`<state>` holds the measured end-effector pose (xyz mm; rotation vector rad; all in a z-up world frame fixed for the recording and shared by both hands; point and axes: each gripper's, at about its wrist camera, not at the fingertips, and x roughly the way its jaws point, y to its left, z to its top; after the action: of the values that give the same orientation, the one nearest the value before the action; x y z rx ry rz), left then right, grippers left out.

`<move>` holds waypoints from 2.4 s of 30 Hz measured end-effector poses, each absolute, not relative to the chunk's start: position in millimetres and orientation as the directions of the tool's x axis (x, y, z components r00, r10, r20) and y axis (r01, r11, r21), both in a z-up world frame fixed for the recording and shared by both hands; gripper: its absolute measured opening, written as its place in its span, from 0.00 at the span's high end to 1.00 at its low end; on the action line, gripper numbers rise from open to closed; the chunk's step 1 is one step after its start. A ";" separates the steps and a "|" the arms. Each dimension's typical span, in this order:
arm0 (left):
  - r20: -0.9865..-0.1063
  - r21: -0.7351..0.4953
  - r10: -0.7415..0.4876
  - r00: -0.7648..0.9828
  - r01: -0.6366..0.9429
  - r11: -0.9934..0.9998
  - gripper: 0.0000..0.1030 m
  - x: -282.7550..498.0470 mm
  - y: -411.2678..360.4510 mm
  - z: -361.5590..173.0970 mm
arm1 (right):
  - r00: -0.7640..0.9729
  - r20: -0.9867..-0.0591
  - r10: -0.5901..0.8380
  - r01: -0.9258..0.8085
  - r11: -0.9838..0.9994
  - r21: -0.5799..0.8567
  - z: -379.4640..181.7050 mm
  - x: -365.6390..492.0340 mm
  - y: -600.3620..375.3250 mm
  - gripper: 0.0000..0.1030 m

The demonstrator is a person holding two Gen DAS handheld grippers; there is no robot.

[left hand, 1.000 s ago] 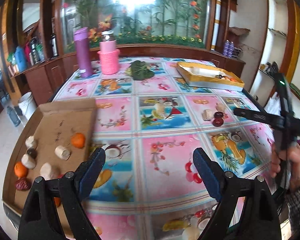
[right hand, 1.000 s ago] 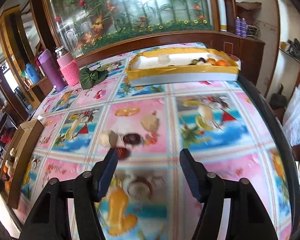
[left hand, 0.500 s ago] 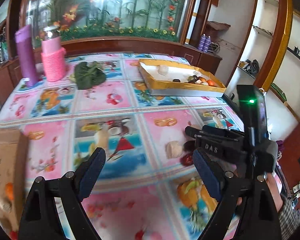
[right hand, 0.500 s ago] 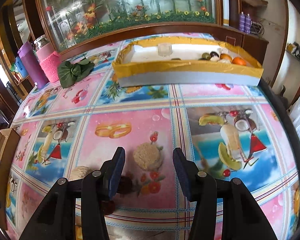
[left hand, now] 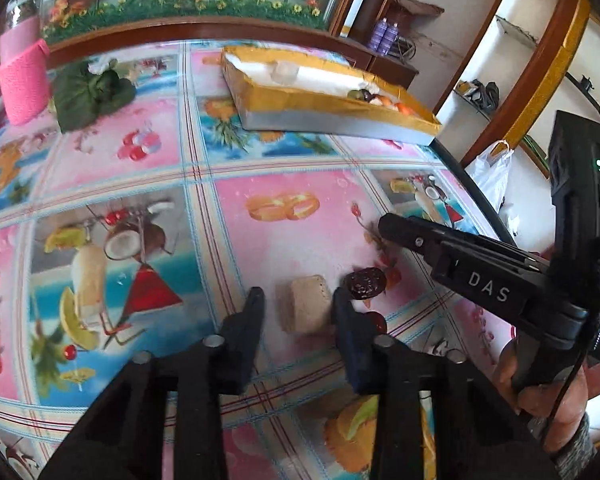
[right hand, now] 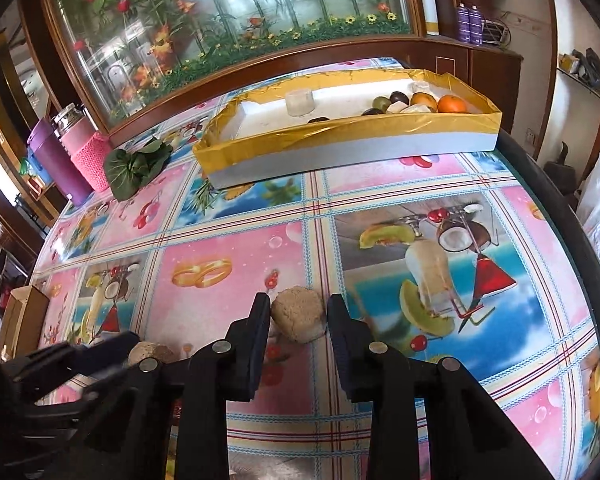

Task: Organize fruits
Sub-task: 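Grasp a round beige cake with the right tool while the left grasps a beige cylinder cake, then carry both cakes into the cardboard box and open both tools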

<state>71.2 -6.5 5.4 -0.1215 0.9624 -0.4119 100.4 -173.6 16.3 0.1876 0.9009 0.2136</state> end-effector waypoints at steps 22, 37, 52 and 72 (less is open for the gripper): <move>-0.689 -0.321 -0.382 0.616 0.214 0.923 0.80 31.7 43.1 45.3 | 0.711 -0.681 0.178 -0.120 0.984 0.132 32.0 83.8 -158.2 0.70; -0.726 -0.092 0.084 0.682 -0.218 0.972 0.79 -51.3 304.5 99.6 | 0.609 -0.626 0.487 -0.436 0.865 0.248 104.2 16.9 -18.2 0.69; -0.814 -0.208 0.008 0.581 -0.303 0.930 0.79 -18.5 372.5 47.8 | 0.388 -0.771 0.505 -0.698 0.707 0.111 58.7 9.4 223.1 0.69; -0.653 -0.239 0.083 0.753 -0.309 0.921 0.35 -114.0 338.5 108.4 | 0.401 -0.707 0.582 -0.641 0.730 0.238 72.4 11.3 182.6 0.44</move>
<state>-114.0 338.5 108.4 -0.3457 0.6887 0.2186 11.3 182.6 72.4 -0.0760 0.8618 0.7739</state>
